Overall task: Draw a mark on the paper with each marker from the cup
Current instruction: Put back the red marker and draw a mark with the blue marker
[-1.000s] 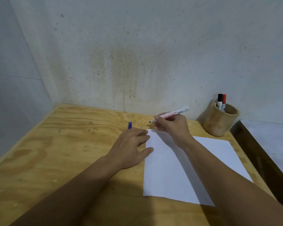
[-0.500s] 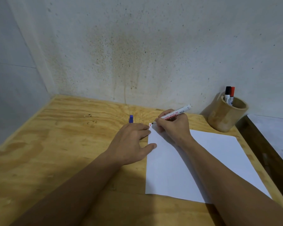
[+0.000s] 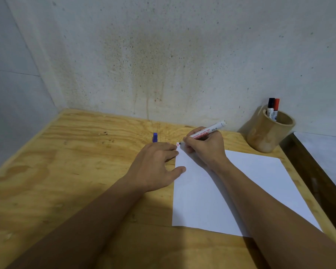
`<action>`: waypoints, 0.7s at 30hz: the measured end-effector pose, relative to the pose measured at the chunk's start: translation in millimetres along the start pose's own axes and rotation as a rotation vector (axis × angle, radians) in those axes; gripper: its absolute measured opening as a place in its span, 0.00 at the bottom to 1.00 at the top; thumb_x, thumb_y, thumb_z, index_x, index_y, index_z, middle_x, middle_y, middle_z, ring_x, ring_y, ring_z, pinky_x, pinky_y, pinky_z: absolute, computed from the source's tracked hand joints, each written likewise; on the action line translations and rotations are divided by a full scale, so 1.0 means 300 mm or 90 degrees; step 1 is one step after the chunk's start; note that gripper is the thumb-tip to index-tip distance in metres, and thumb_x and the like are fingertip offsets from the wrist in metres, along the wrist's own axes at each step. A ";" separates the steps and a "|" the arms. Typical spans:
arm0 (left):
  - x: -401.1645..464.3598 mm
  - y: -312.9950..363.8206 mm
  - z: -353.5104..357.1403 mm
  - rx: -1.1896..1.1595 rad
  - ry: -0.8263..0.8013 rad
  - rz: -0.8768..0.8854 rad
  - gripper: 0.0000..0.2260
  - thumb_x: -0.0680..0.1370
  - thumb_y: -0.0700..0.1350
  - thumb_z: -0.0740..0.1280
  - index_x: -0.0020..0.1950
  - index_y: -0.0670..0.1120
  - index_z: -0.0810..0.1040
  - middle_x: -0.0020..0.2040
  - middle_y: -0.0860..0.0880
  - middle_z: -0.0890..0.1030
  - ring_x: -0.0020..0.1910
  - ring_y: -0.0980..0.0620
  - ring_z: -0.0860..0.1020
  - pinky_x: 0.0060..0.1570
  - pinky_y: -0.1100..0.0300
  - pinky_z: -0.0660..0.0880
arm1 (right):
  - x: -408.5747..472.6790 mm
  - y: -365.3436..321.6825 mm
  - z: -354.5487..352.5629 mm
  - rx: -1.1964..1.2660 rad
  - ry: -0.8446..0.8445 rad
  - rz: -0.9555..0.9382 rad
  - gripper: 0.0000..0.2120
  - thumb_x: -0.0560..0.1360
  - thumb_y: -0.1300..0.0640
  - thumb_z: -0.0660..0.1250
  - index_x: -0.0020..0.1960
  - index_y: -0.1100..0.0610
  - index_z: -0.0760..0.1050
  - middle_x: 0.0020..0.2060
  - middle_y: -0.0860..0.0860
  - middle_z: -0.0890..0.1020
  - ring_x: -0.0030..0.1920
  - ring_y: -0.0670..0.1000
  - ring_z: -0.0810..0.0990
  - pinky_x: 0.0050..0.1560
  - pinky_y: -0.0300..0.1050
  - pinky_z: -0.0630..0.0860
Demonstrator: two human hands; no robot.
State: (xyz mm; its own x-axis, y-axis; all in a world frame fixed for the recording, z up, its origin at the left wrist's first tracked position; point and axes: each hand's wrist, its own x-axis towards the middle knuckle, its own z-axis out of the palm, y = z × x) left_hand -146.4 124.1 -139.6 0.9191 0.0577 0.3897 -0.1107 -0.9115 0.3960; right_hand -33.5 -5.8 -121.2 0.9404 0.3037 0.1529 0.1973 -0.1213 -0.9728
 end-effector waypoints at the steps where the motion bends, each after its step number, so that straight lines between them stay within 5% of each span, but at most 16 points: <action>1: 0.000 0.000 -0.001 0.000 0.001 -0.001 0.25 0.69 0.60 0.67 0.59 0.44 0.81 0.61 0.48 0.81 0.64 0.51 0.76 0.62 0.49 0.72 | -0.003 -0.003 0.001 0.007 0.000 -0.001 0.02 0.68 0.72 0.70 0.39 0.71 0.78 0.29 0.60 0.79 0.27 0.50 0.78 0.31 0.41 0.77; 7: -0.003 0.005 -0.003 -0.003 -0.001 0.001 0.26 0.69 0.61 0.64 0.57 0.44 0.82 0.60 0.47 0.82 0.63 0.50 0.77 0.61 0.48 0.73 | 0.009 0.007 -0.004 -0.024 -0.008 0.010 0.02 0.67 0.69 0.70 0.38 0.68 0.79 0.30 0.59 0.81 0.30 0.51 0.80 0.35 0.46 0.79; 21: -0.004 0.009 -0.005 -0.003 0.005 -0.003 0.26 0.69 0.61 0.66 0.58 0.45 0.81 0.60 0.48 0.82 0.62 0.51 0.77 0.62 0.48 0.73 | 0.003 -0.003 -0.015 0.052 0.020 0.018 0.03 0.68 0.70 0.70 0.41 0.71 0.79 0.32 0.60 0.80 0.31 0.48 0.80 0.32 0.40 0.78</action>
State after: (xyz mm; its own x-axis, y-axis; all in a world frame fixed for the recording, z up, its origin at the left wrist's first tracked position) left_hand -148.3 122.2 -137.8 0.9164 0.0660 0.3947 -0.1078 -0.9091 0.4025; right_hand -31.5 -9.6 -119.5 0.9539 0.2711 0.1286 0.1479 -0.0517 -0.9877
